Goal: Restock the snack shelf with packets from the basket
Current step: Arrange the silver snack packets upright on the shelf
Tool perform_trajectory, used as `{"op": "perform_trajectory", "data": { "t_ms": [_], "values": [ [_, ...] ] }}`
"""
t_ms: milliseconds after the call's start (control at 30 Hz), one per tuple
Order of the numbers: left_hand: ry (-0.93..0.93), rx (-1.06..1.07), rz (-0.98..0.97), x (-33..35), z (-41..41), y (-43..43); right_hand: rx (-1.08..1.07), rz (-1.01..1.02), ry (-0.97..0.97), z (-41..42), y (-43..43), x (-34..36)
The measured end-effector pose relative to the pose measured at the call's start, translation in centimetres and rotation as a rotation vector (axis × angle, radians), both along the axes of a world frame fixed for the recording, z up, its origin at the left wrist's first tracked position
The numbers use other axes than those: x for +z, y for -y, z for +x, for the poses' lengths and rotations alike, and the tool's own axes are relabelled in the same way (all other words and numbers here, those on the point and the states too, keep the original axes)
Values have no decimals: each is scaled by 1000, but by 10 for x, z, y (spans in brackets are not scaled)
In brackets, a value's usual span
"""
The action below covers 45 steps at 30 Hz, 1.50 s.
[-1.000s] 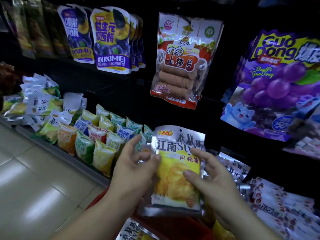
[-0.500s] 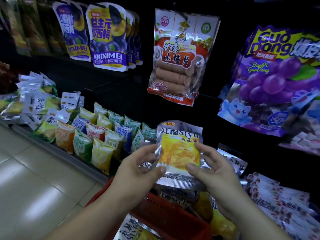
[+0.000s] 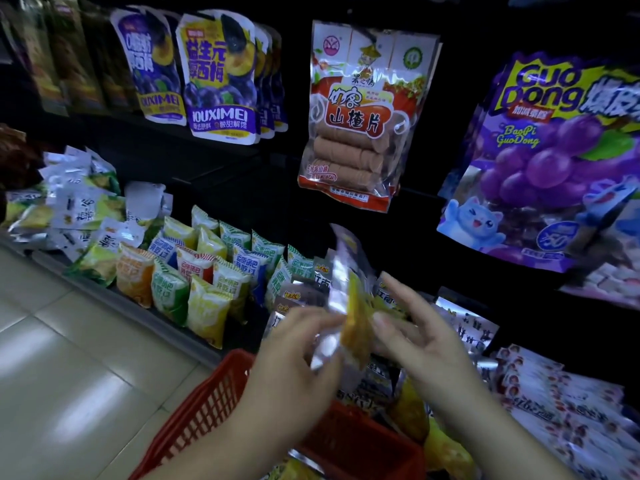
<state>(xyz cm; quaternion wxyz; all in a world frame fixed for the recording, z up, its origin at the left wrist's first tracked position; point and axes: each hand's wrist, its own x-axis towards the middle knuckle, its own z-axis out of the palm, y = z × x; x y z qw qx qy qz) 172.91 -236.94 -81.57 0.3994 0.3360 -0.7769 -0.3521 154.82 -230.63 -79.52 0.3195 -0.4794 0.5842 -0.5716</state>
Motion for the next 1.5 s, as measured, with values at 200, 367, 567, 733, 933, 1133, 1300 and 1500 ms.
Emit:
{"op": "perform_trajectory", "data": {
  "t_ms": [200,367,567,733,933,1133,1300,1500],
  "values": [
    [177,-341,-190,3,-11,-25,71,81,249,6,5,-1],
    [-43,-40,-8,5,-6,2,-6,68,276,-7,5,-2],
    [-355,-20,564,23,7,22,171,129,387,-10,1,1],
    [-290,68,456,17,4,21,55,116,185,-1,3,-7],
    [-291,31,453,13,3,15,-113,94,56,5,6,-14],
    [-291,36,425,13,2,16,-125,98,97,7,7,-18],
    [-278,28,477,23,7,27,-140,81,159,-1,4,-10],
    [-293,59,520,15,1,14,-181,80,54,-1,8,-13]
  ]
}}
